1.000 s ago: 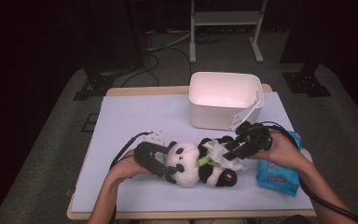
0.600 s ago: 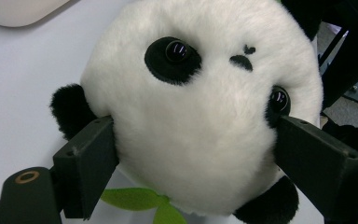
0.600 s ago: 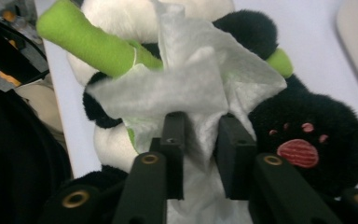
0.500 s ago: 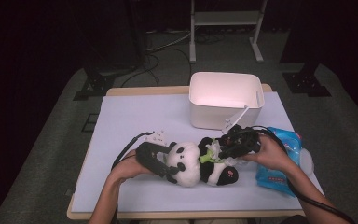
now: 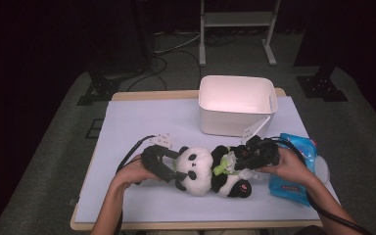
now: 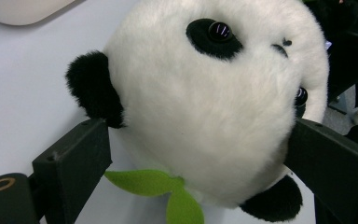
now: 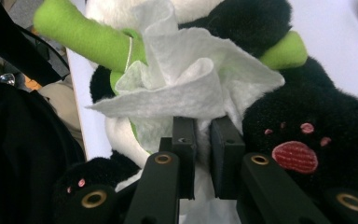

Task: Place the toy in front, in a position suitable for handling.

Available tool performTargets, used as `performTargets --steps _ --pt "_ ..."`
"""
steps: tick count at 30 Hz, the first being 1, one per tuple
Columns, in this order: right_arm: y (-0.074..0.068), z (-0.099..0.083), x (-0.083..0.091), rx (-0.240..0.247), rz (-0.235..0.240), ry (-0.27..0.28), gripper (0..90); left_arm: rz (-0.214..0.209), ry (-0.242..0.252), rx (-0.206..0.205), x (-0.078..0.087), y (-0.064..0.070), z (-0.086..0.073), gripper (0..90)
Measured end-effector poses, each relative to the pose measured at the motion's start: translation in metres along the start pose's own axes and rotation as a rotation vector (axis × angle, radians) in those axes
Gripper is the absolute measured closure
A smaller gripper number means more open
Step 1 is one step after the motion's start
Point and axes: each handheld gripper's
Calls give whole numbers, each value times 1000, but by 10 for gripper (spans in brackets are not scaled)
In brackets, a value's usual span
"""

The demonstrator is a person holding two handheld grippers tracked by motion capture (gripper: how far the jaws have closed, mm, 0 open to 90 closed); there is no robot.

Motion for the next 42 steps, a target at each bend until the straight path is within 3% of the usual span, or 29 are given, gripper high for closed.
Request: performTargets --steps 3,5,12,16,20,25,28,33,37,42 --pt "1 -3 0 -8 6 2 821 -13 0 -6 -2 1 1 98" --pt "2 -6 2 -13 3 3 826 -26 34 -14 -4 5 3 124" --pt "3 -5 19 -5 4 22 867 -10 32 -41 -9 14 10 142" --pt "3 7 28 4 20 42 869 -9 36 -50 -8 15 11 142" --pt "0 29 23 41 11 5 870 -8 37 -49 -7 16 11 143" --pt "-5 49 19 70 16 6 869 -8 45 -58 -7 17 10 151" --pt "-11 63 10 110 1 -48 869 1 37 -59 -7 17 10 150" --pt "-3 56 17 91 -30 -48 868 9 37 -53 -7 17 10 150" --pt "6 41 27 62 -76 -62 868 15 35 -58 -7 18 11 149" --pt "18 21 45 9 -93 -29 868 19 44 -62 -7 20 13 149"
Point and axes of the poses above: each handheld gripper's, and its own axes: x roughly backward along the jaws, z roughly out of its top, y roughly to its right, and after that the axes turned 14 degrees about -z, right-handed
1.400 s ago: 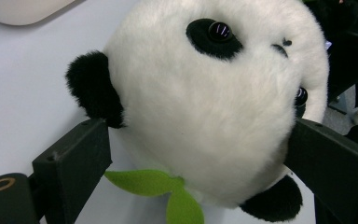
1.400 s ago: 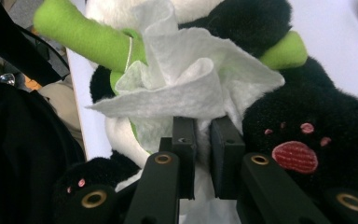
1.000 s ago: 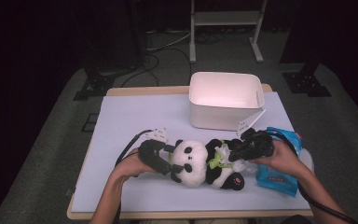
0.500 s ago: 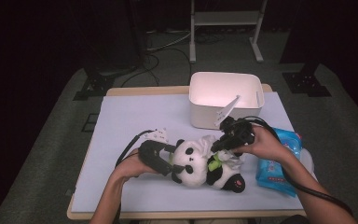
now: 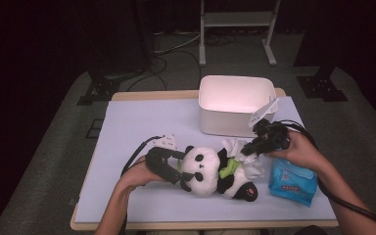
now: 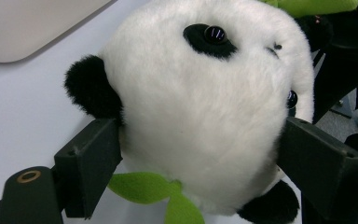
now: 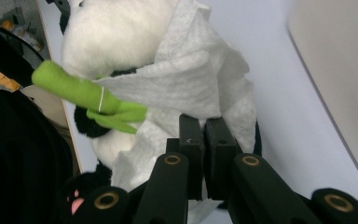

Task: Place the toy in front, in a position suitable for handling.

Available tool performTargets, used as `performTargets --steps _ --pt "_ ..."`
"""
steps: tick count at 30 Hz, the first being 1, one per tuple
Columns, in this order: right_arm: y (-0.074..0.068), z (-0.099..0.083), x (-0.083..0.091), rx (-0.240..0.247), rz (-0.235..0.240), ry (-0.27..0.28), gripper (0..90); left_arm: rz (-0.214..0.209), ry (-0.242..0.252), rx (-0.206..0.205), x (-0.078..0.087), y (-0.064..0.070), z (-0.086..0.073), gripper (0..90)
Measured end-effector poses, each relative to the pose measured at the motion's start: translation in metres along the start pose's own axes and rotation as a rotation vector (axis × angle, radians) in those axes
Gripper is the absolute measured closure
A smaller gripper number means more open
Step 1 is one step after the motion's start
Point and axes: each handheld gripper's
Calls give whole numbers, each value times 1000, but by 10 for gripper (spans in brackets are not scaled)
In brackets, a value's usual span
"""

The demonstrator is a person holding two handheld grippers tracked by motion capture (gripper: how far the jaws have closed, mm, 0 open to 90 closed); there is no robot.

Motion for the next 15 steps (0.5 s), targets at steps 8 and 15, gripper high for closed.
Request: performTargets --steps 8,15 --pt "9 -24 8 -51 -20 -22 867 -2 7 4 0 0 1 149" --pt "3 -14 4 -22 6 -8 867 2 6 -4 -1 4 3 150"
Point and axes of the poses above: each handheld gripper's, and its own axes: x roughly backward along the jaws, z roughly out of its top, y roughly to its right, and after that the axes turned 14 degrees about -z, right-handed
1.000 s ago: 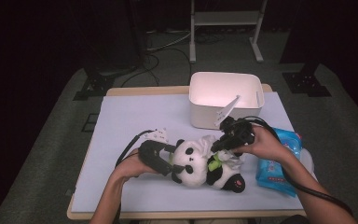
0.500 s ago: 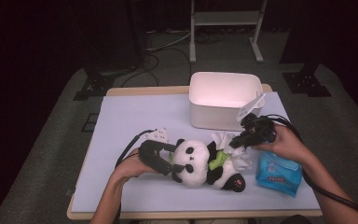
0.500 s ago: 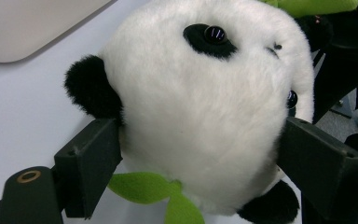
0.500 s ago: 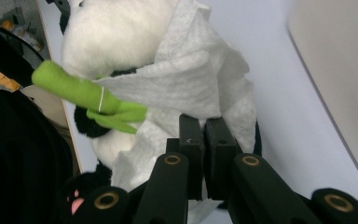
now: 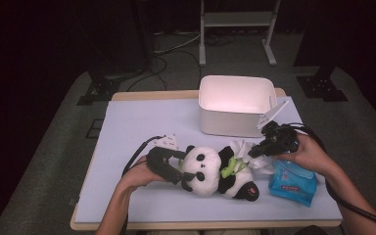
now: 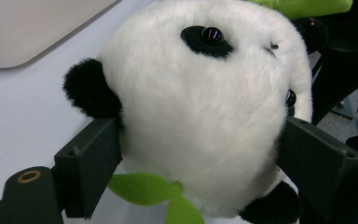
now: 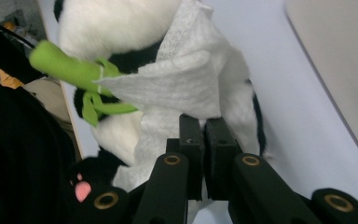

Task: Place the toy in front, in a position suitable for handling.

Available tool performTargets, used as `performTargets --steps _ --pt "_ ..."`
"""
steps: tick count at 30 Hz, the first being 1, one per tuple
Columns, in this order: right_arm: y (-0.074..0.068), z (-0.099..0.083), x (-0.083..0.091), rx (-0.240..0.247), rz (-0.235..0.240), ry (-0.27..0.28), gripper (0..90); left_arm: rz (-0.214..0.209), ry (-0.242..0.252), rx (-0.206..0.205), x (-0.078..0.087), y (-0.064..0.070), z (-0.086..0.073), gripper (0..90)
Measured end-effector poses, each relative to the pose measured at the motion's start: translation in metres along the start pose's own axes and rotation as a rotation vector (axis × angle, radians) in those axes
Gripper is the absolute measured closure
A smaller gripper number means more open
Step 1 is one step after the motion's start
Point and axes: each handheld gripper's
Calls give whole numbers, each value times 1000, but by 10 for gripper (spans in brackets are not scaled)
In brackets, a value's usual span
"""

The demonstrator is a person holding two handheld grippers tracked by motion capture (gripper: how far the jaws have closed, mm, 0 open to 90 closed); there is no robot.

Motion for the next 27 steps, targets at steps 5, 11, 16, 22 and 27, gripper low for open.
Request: performTargets --steps 5,11,16,22,27 --pt "-8 19 -9 32 34 6 867 0 8 -15 0 2 1 150" --pt "-20 40 -25 75 65 -11 867 5 -2 -17 -1 2 1 150" --pt "-25 54 -31 89 95 -13 867 4 9 -13 -1 3 2 151" --pt "-31 75 -38 122 112 -11 867 11 13 -40 -2 9 8 151" --pt "-34 91 -43 133 128 -6 867 9 14 -41 -2 9 8 152"
Point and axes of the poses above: each handheld gripper's, and its own axes: x roughly backward along the jaws, z roughly out of its top, y roughly to its right, and after that the axes turned 14 degrees about -z, right-handed
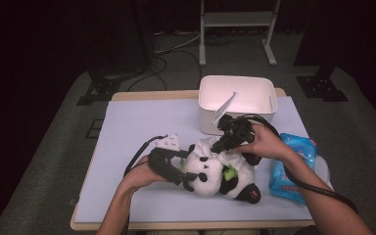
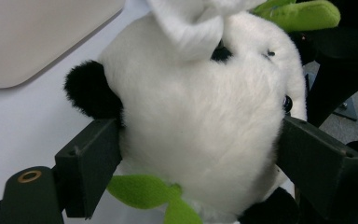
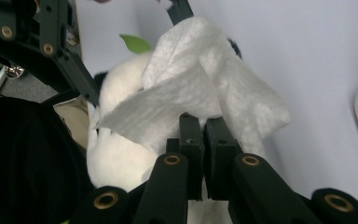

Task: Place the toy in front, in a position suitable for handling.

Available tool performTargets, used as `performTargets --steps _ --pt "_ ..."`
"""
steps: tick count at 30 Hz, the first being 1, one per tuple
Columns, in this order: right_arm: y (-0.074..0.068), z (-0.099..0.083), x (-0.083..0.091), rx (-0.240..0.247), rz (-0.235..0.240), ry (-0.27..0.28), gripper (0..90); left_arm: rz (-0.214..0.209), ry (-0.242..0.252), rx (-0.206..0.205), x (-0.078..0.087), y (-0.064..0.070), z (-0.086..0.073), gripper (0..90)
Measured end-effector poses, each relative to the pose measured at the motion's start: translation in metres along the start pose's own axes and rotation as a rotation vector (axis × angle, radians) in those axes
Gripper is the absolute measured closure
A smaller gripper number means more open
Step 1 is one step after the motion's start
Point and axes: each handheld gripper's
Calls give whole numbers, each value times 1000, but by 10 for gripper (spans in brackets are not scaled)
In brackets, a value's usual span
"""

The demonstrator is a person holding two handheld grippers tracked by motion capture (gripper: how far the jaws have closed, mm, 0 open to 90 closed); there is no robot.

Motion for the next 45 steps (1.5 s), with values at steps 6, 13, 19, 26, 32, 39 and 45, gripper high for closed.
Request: performTargets --steps 6,13,19,26,32,39,45 --pt "-4 9 -3 22 16 -1 867 -4 3 2 0 -1 -1 157" --pt "-2 -13 3 -3 3 -19 866 -2 2 15 -1 -2 -2 157" --pt "2 -39 21 -41 -23 -7 866 0 3 14 -1 -2 -1 157" --pt "11 -71 43 -92 -82 -25 866 1 -3 22 -1 -3 -3 156" --pt "14 -87 44 -129 -63 -1 865 1 -1 4 -2 1 1 156" --pt "3 -65 31 -73 -28 8 864 6 -6 4 -3 3 3 156" --pt "-3 -41 15 -34 7 2 865 3 0 -4 -3 3 4 156"
Point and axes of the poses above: each handheld gripper's, and its own axes: x roughly backward along the jaws, z roughly out of its top, y roughly to its right, and after that the axes turned 14 degrees about -z, right-handed
